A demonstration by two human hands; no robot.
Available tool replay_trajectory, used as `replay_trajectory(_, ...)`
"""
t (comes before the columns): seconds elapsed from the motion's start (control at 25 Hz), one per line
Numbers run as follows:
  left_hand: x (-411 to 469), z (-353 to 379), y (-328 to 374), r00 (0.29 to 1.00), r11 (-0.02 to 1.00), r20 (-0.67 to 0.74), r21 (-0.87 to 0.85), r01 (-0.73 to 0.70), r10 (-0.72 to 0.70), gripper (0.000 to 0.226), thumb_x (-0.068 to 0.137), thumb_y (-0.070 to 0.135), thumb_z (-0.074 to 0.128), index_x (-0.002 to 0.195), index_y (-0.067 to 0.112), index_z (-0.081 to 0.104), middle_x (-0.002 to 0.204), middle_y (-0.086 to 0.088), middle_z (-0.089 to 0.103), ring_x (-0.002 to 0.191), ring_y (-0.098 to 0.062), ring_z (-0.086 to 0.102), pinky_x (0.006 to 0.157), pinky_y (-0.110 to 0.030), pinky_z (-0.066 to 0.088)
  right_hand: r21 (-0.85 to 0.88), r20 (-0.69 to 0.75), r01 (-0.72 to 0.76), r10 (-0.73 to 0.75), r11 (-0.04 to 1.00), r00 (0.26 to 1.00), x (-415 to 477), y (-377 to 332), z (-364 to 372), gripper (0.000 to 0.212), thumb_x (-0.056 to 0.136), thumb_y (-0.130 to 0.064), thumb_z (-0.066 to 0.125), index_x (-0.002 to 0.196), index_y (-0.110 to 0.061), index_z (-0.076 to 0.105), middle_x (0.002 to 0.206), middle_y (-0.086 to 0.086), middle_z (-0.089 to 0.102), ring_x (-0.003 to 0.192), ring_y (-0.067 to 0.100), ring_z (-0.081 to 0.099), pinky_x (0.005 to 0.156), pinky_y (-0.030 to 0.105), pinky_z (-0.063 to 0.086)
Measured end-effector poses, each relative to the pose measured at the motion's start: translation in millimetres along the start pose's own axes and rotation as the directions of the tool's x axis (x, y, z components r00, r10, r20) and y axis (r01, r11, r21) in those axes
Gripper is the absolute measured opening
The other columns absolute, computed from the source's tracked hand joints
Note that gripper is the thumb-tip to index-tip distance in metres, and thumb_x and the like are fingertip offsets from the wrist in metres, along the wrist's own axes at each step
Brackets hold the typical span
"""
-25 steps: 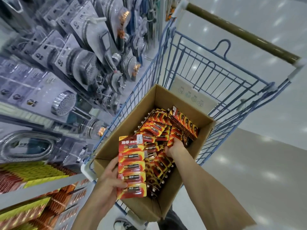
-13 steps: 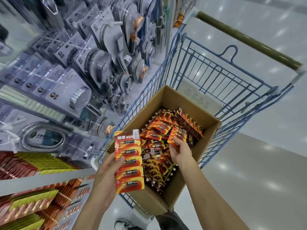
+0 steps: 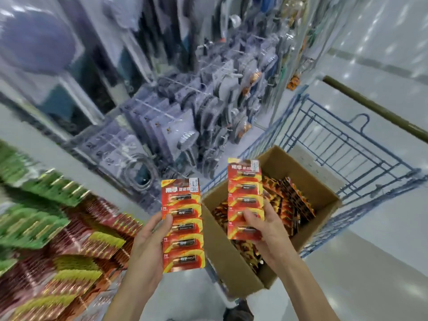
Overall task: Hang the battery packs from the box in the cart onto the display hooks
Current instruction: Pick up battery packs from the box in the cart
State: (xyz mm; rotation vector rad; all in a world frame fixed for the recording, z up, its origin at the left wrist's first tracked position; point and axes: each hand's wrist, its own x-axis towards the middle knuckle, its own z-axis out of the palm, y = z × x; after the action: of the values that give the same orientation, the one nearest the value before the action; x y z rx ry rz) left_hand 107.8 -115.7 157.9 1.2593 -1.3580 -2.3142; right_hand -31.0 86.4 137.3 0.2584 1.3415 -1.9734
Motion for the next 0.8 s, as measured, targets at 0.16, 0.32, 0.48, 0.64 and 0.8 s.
replay_trajectory(0.16, -43.0, -51.0, 31.8, 0.985, 0.983, -0.099, -0.109, -0.149, 0.139, 0.033, 0.097, 0.025, 0.065, 0.129, 0.016, 0.067, 0.114, -0.017, 0.077, 0.095, -0.036, 0.077, 0.082, -0.048, 0.060, -0.122, 0.146, 0.083, -0.064, 0.989, 0.987, -32.4, 5.2, 74.5, 0.038, 0.095, -0.037, 0.061, 0.127, -0.018, 0.064, 0.117, 0.013, 0.075, 0.100, 0.031, 0.075, 0.081, 0.041, 0.059)
replay_trajectory(0.32, -91.4, -103.6, 63.1, 0.940, 0.935, -0.233, -0.192, -0.298, 0.251, 0.030, 0.098, 0.021, 0.063, 0.127, 0.016, 0.069, 0.113, -0.016, 0.077, 0.098, -0.037, 0.076, 0.090, -0.055, 0.058, -0.203, 0.241, 0.115, -0.064, 0.972, 0.968, -59.6, 23.4, 148.5, 0.038, 0.098, -0.043, 0.054, 0.123, -0.017, 0.066, 0.116, 0.013, 0.075, 0.106, 0.035, 0.073, 0.098, 0.056, 0.054)
replay_trajectory(0.48, -142.2, -155.9, 80.7, 0.876, 0.879, -0.366, -0.237, -0.415, 0.315, 0.022, 0.094, 0.024, 0.065, 0.115, 0.022, 0.073, 0.105, -0.009, 0.080, 0.087, -0.030, 0.079, 0.080, -0.045, 0.058, -0.306, 0.420, 0.231, -0.087, 0.924, 0.903, -92.9, 44.4, 213.1, 0.037, 0.091, -0.052, 0.057, 0.115, -0.027, 0.069, 0.116, 0.010, 0.074, 0.106, 0.031, 0.073, 0.094, 0.056, 0.056)
replay_trajectory(0.64, -184.2, -202.9, 89.6, 0.803, 0.814, -0.482, -0.269, -0.515, 0.349, 0.031, 0.088, 0.029, 0.068, 0.119, 0.023, 0.070, 0.104, -0.007, 0.081, 0.087, -0.030, 0.079, 0.080, -0.044, 0.059, -0.282, 0.535, 0.256, -0.070, 0.925, 0.842, -120.7, 67.4, 270.7, 0.030, 0.091, -0.036, 0.060, 0.115, -0.021, 0.068, 0.104, 0.007, 0.078, 0.091, 0.026, 0.077, 0.070, 0.037, 0.061)
replay_trajectory(0.8, -207.0, -244.8, 97.3, 0.727, 0.766, -0.581, -0.254, -0.590, 0.367, 0.047, 0.083, 0.035, 0.072, 0.129, 0.026, 0.066, 0.109, 0.001, 0.080, 0.104, -0.027, 0.076, 0.094, -0.052, 0.057, -0.277, 0.563, 0.188, 0.001, 0.942, 0.827, -139.4, 90.7, 319.6, 0.032, 0.090, -0.034, 0.063, 0.116, -0.017, 0.066, 0.105, 0.006, 0.078, 0.091, 0.024, 0.077, 0.068, 0.037, 0.060)
